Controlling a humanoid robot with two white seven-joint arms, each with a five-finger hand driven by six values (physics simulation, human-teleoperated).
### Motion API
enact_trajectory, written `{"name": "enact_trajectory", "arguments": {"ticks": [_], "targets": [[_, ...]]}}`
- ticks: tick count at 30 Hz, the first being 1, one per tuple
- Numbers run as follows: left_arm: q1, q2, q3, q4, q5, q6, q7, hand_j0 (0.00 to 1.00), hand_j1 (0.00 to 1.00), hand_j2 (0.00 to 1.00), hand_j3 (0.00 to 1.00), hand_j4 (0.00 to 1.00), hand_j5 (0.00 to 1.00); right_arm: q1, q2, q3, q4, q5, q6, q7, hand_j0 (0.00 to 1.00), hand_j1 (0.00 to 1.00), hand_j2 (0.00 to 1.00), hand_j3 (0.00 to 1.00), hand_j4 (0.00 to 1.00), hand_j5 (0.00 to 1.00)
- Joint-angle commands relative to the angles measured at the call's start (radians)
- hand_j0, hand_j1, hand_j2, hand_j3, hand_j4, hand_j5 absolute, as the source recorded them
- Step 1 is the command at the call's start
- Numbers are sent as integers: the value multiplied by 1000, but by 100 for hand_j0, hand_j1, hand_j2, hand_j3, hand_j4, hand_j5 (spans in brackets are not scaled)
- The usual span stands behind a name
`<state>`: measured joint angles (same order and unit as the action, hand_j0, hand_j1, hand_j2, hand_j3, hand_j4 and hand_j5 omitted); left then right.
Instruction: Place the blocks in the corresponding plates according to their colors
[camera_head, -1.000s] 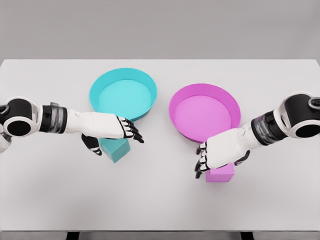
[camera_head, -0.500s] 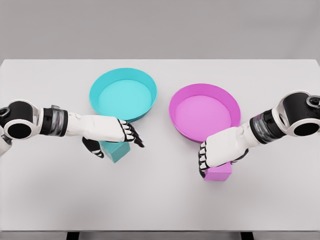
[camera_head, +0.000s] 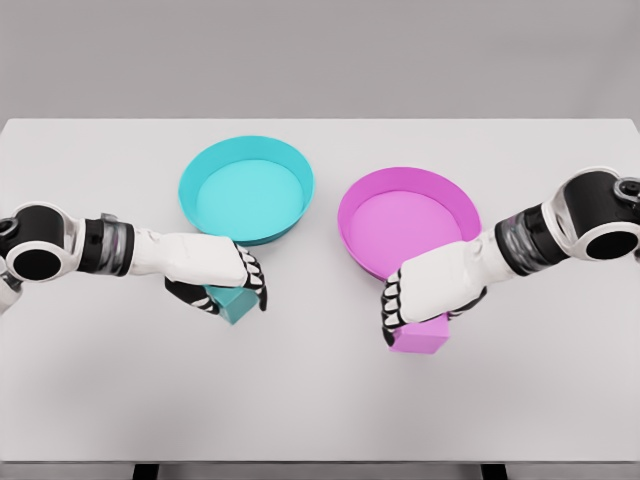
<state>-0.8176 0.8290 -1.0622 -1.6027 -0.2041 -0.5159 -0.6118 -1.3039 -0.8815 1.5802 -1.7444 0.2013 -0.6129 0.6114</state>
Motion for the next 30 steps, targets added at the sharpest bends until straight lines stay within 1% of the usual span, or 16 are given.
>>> {"name": "enact_trajectory", "arguments": {"ticks": [1,2,4,5,9,12,13,14,16,19,21,22,23,25,28,30], "targets": [[0,1,1,-2,5,-1,1,57,57,57,57,57,57,0,1,-5,-9,-23,2,-1,60,60,60,60,60,60],[-2,-1,2,-9,6,-1,1,57,57,57,57,57,57,-2,1,-20,-10,-26,2,-1,60,60,60,60,60,60],[2,1,36,-25,8,-1,1,57,57,57,57,57,57,-2,-2,-58,-9,-33,2,-1,60,60,60,60,60,60],[2,4,41,-34,6,-3,1,57,57,57,57,57,57,-2,0,-80,-9,-43,2,-1,60,60,60,60,60,60],[0,5,44,-54,8,-7,1,57,57,57,57,57,57,-2,-8,-160,-1,-97,2,-1,60,60,60,60,60,60],[-3,5,45,-60,8,-10,1,57,57,57,57,57,57,-2,-11,-187,3,-128,2,-1,60,60,60,60,60,60],[-3,5,57,-63,8,-15,1,57,57,57,57,57,57,-2,-11,-204,6,-131,2,-1,60,60,60,60,60,60],[-2,5,79,-72,11,-23,1,57,57,57,57,57,57,-2,-13,-218,11,-161,2,-1,60,60,60,60,60,60],[-2,5,85,-80,11,-26,1,57,57,57,57,57,57,-5,-10,-223,80,-180,2,-1,60,60,60,60,60,60],[-2,5,105,-92,11,-35,1,57,57,57,57,57,57,-5,-4,-282,193,-181,2,-1,60,60,60,60,60,60],[-3,4,108,-92,9,-33,1,57,57,57,57,57,57,-5,-1,-292,269,-180,2,-1,60,60,60,60,60,60],[-3,4,116,-92,9,-32,1,57,57,57,57,57,57,-5,0,-293,282,-180,2,-1,60,60,60,60,60,60],[0,4,145,-92,11,-33,1,57,57,57,57,57,57,-5,1,-307,318,-178,2,-1,60,60,60,60,60,60],[0,2,162,-89,11,-32,1,57,57,57,57,57,57,-3,4,-312,342,-175,2,-1,60,60,60,60,60,60],[2,1,183,-85,11,-32,1,57,57,57,57,57,57,5,24,-299,344,-134,2,-1,60,60,60,60,60,60],[6,1,205,-75,9,-30,1,57,57,57,57,57,57,9,33,-261,342,-111,2,-1,60,60,60,60,60,60]]}}
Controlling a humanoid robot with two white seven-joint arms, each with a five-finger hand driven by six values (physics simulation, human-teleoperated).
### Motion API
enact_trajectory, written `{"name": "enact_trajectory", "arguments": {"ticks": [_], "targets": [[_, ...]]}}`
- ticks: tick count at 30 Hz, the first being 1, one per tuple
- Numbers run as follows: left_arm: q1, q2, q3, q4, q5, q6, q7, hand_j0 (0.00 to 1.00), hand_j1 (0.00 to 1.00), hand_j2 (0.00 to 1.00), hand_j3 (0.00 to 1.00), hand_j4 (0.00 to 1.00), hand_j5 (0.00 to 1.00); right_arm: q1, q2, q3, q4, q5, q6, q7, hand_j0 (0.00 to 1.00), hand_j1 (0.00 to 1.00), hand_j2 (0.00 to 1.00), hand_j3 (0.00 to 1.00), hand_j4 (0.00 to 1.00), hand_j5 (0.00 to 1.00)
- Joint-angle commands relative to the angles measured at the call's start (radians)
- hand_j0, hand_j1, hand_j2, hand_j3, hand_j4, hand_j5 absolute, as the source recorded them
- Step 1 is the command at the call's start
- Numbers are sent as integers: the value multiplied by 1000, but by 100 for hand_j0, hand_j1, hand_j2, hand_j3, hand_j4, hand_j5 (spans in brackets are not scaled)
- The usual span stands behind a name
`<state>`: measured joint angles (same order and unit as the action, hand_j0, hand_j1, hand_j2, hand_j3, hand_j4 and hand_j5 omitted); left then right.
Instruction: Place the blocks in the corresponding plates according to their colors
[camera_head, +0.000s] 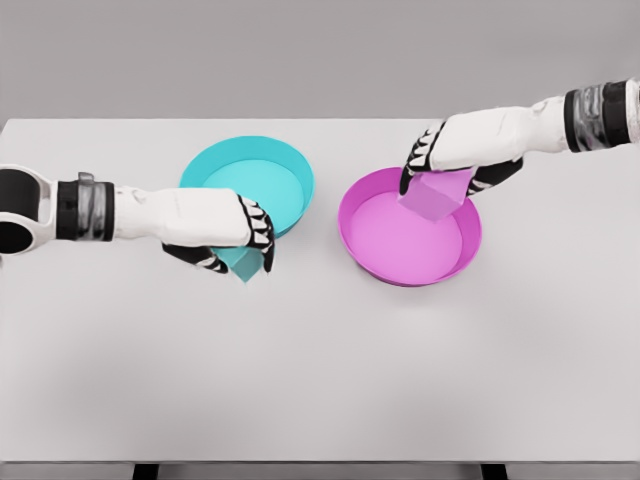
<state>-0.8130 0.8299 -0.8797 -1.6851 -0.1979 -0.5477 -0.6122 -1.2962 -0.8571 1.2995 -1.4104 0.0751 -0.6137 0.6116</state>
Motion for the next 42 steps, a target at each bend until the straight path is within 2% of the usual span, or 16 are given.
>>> {"name": "enact_trajectory", "arguments": {"ticks": [1,7,8,12,13,14,15,24,26,29,32,35,37,39,40,42], "targets": [[0,0,25,13,3,5,1,57,57,57,57,57,57,0,24,32,8,31,3,-1,60,60,60,60,60,60],[-3,-22,64,88,6,9,1,57,57,57,57,57,57,2,32,70,11,80,3,-1,60,60,60,60,60,60],[-3,-31,64,99,5,11,1,57,57,57,57,57,57,2,53,70,27,103,3,-1,60,60,60,60,60,60],[-5,-103,97,182,6,11,1,57,57,57,57,57,57,-8,87,93,47,106,3,-1,61,61,61,61,61,61],[-5,-120,99,212,5,11,1,57,57,57,57,57,57,-9,87,93,45,104,3,-1,64,64,64,64,64,64],[-9,-140,99,248,6,11,1,57,57,57,57,57,57,-9,87,93,45,103,3,-1,92,92,92,92,92,92],[-12,-150,102,269,6,11,1,57,57,57,57,57,57,-11,87,93,41,98,3,-1,100,100,100,100,100,100],[-15,-273,146,443,8,9,1,57,57,57,57,57,57,-17,86,81,36,94,3,-1,100,100,100,100,100,100],[-26,-290,146,475,8,8,1,57,57,57,57,57,57,-28,70,58,37,60,3,-1,100,100,100,100,100,100],[-34,-336,154,554,8,2,1,57,57,57,57,57,57,-31,47,-25,37,-12,3,-1,100,100,100,100,100,100],[-57,-361,154,628,8,0,1,58,58,58,58,58,58,-31,-23,-75,37,-72,3,-1,100,100,100,100,100,100],[-64,-367,154,633,6,8,1,58,58,58,58,58,58,-20,-123,-91,39,-74,3,-1,100,100,100,100,100,100],[-67,-367,154,659,3,8,1,62,62,62,62,62,62,-9,-178,-91,48,-74,3,-1,100,100,100,100,100,100],[-69,-367,156,660,3,5,1,77,77,77,77,77,77,5,-204,-91,53,-74,3,-1,100,100,100,100,100,100],[-69,-365,165,660,5,0,1,88,88,88,88,88,88,49,-197,-89,53,-74,3,-1,100,100,100,100,100,100],[-67,-365,173,659,3,-1,1,98,98,98,98,98,98,94,-197,-91,54,-74,3,-1,100,100,100,100,100,100]]}}
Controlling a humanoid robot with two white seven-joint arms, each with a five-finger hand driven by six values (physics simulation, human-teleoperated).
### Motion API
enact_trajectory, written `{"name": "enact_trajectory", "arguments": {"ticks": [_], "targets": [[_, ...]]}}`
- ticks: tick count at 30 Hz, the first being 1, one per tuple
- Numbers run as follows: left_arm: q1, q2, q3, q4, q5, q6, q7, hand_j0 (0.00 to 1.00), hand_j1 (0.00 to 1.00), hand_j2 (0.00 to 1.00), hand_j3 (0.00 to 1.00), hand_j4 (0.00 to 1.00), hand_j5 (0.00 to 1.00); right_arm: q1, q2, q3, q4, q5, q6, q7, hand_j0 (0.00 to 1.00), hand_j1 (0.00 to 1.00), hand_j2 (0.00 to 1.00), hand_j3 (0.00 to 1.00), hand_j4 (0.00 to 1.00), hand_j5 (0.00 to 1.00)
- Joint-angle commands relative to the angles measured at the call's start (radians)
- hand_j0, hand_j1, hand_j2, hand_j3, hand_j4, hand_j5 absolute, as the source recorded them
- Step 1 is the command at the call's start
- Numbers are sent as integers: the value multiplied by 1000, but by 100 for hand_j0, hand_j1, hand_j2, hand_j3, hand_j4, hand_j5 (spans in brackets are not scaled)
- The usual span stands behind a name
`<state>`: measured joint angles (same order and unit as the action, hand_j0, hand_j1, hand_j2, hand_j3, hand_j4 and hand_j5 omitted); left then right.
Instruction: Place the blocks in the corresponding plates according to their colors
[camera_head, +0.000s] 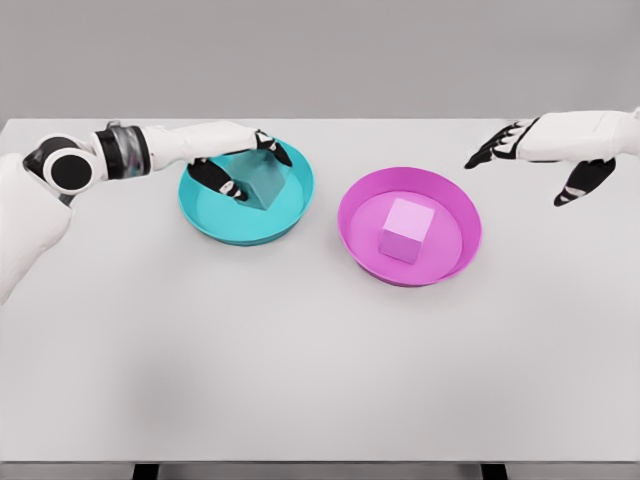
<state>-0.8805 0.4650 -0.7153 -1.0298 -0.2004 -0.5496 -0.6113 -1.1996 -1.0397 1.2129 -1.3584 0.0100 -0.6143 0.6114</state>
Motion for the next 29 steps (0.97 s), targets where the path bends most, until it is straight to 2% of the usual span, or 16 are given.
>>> {"name": "enact_trajectory", "arguments": {"ticks": [1,3,5,7,10,13,14,15,16,17,18,20,21,24,26,29], "targets": [[0,0,8,2,6,-3,0,100,100,100,100,100,100,2,-16,-4,8,-10,3,-1,100,100,100,100,100,100],[0,0,8,1,6,-3,0,100,100,100,100,100,100,5,-14,-13,12,-10,3,-1,100,100,100,100,100,100],[0,1,10,-3,6,-7,0,100,100,100,100,100,100,8,-14,-81,21,-5,3,-1,100,100,100,100,100,100],[-2,6,19,-7,7,-44,0,100,100,100,100,100,100,22,-17,-87,85,-1,3,-1,100,100,100,100,100,100],[2,17,82,-9,9,-61,0,100,100,100,100,100,100,61,-11,-88,84,-4,3,-1,100,100,100,100,100,100],[43,73,217,-30,12,-61,0,100,100,100,100,100,100,68,55,-93,84,-5,3,-1,100,100,100,100,100,100],[75,83,267,-53,32,-61,0,100,100,100,100,100,100,68,70,-93,82,-2,3,-1,100,100,100,100,100,100],[129,87,321,-91,100,-61,0,100,100,100,100,100,100,68,76,-93,82,-1,3,-1,100,100,100,100,100,100],[169,129,340,-125,157,-61,0,100,100,100,100,100,100,69,76,-95,84,1,3,-1,100,100,100,100,100,100],[186,162,340,-141,186,-61,0,100,100,100,100,100,100,69,78,-95,85,2,3,-1,100,100,100,100,100,100],[239,218,341,-177,286,-61,0,100,100,100,100,100,100,68,79,-95,91,2,3,-1,100,100,100,100,100,100],[281,290,340,-214,426,-61,0,100,100,100,100,100,100,69,81,-95,99,4,3,-1,100,100,100,100,100,100],[308,325,341,-234,464,-61,0,100,100,100,100,100,100,69,81,-95,123,19,3,-1,100,100,100,100,100,100],[365,354,341,-256,484,-61,0,100,100,100,100,100,100,71,82,-111,202,22,3,-1,100,100,100,100,100,100],[403,359,340,-256,483,-61,0,100,100,100,100,100,100,71,82,-115,202,24,3,-1,100,100,100,100,100,100],[425,362,341,-254,481,-61,0,100,100,100,100,100,100,71,82,-116,203,24,3,-1,100,100,100,100,100,100]]}}
